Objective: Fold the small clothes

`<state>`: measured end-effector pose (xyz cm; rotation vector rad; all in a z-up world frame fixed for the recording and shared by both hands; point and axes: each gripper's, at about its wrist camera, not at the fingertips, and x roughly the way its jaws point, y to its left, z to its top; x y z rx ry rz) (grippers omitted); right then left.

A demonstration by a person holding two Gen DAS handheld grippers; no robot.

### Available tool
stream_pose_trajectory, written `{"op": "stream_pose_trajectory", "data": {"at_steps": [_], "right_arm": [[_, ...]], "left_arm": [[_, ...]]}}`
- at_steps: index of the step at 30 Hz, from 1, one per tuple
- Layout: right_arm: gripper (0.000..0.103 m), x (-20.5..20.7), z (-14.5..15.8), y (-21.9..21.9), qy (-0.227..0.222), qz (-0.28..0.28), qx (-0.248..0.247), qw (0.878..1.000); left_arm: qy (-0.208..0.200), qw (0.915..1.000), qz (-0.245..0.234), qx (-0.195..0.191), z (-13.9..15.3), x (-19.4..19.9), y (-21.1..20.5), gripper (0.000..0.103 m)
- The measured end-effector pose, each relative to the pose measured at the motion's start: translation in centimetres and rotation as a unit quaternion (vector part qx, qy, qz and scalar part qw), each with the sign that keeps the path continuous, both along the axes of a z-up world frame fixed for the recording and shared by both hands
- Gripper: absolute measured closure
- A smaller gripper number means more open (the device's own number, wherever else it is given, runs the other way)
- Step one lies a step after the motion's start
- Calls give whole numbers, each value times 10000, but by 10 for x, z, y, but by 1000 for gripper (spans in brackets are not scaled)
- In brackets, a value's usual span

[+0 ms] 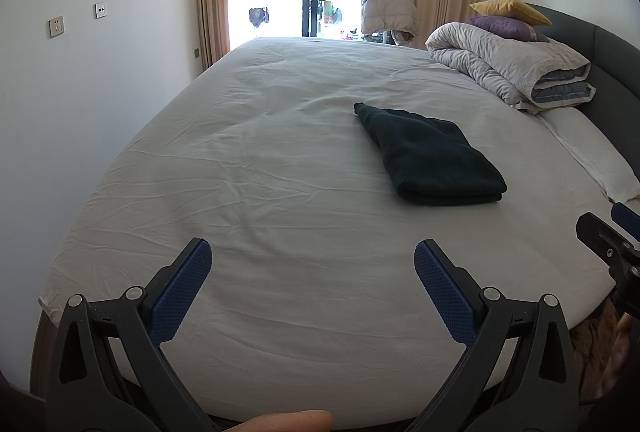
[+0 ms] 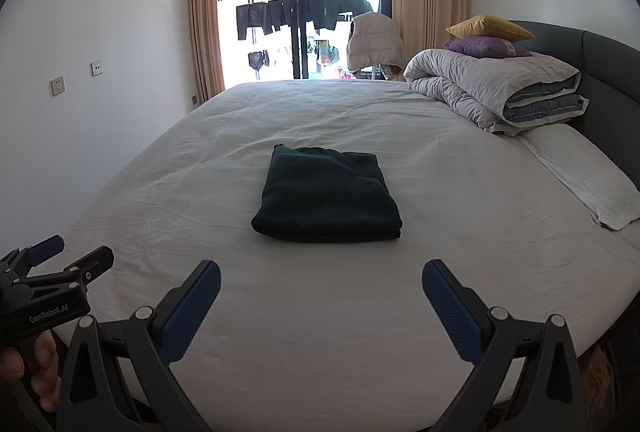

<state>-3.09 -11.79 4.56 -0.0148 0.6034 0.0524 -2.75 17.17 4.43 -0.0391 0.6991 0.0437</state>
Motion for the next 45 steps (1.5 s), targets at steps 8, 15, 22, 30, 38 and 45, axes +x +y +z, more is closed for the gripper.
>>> {"op": "stream_pose_trajectory", "data": {"at_steps": [8,15,22,30,38,45], "right_arm": [[0,0,-3,-1,15,0,8,10000],[0,-1,-4,-2,24,-1,17,10000],[0,-1,-4,-2,26,2,14,10000],[0,-3,-9,-4,54,-16,18,10000],[0,-4,-19,-8,186,-65,26,9998],[0,-3,-21,-10,305,-69,44,9995]], "left_arm": [[-1,10000,9,-4,0,0,0,0],[10,10000,0,0,0,-1,-2,0],[26,10000,4,-17,-1,0,-2,0],[70,10000,-11,-38,-6,0,-4,0],[94,9999,-28,-48,-7,0,-3,0],[147,9999,-59,-63,-10,1,-2,0]]}}
